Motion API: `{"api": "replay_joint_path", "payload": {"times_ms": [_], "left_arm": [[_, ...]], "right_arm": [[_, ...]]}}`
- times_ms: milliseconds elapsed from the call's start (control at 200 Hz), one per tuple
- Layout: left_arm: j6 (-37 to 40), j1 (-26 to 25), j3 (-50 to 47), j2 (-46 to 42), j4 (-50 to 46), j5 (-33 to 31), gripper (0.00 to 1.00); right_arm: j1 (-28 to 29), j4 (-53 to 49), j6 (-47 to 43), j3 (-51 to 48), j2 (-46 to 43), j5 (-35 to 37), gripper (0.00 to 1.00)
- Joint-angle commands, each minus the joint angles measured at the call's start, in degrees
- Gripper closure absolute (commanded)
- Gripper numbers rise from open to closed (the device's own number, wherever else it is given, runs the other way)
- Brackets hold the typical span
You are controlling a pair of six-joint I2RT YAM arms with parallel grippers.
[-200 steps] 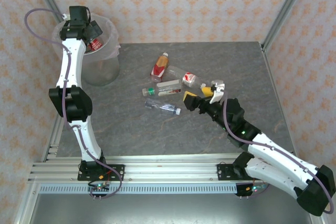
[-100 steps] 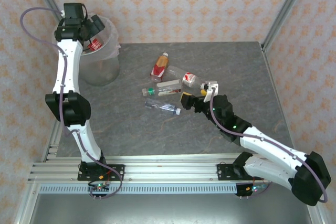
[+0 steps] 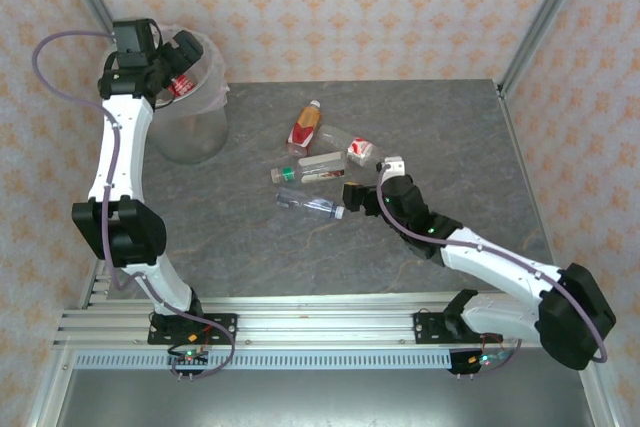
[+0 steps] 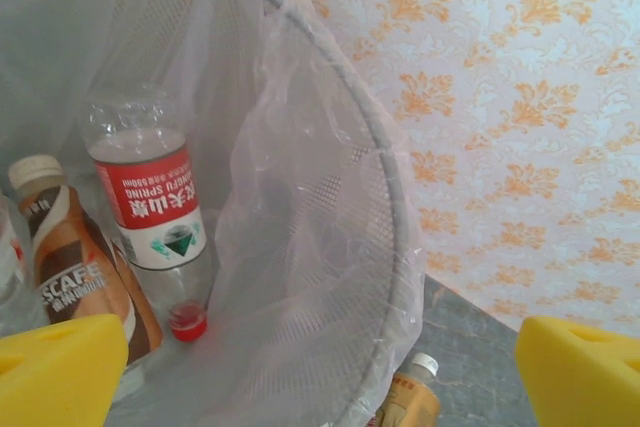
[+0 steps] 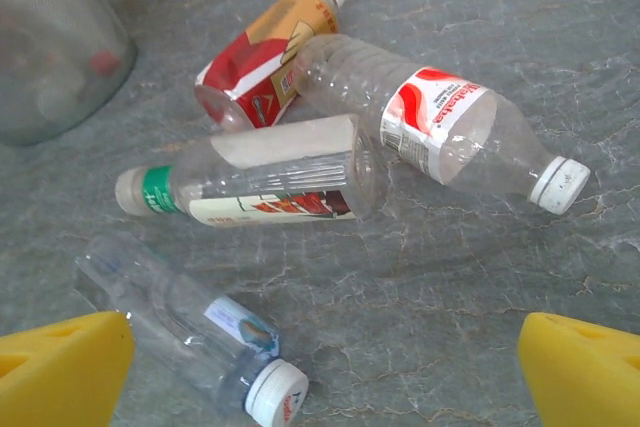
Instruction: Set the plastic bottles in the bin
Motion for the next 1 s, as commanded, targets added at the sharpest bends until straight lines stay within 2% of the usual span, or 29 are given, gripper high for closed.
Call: {"api": "replay_joint_path", "payload": {"times_ms": [0, 65, 325, 530, 741, 991], "left_arm": [[-1.3, -1.4, -1.5, -2.5, 4.0, 1.9, 0.00], [-0.9, -2.3, -2.4, -3.3, 4.4, 2.0, 0.00], [-0.5, -6.6, -9.2, -7.5, 7.4, 2.0, 0.00], [-2.0, -7.8, -15.7, -11.9, 9.6, 3.4, 0.00], [-3.9, -8.4, -24.3, -18.5, 11.4, 5.1, 0.00], [-5.9, -8.5, -32.7, -24.4, 11.2, 6.1, 0.00]], "right_arm": [[-2.0, -3.5, -2.1, 3.0, 2.1, -3.9, 0.01], [-3.4, -3.4, -2.7, 3.3, 3.3, -8.1, 0.00], [-5.5, -8.7, -6.6, 8.0, 12.2, -17.4, 0.00], [-5.4, -8.3, -8.4, 10.1, 17.1, -18.0, 0.01], [-5.3, -6.7, -11.6, 10.4, 20.2, -23.7, 0.00], [-3.5, -8.4, -20.6, 12.4, 24.7, -24.7, 0.04]]}}
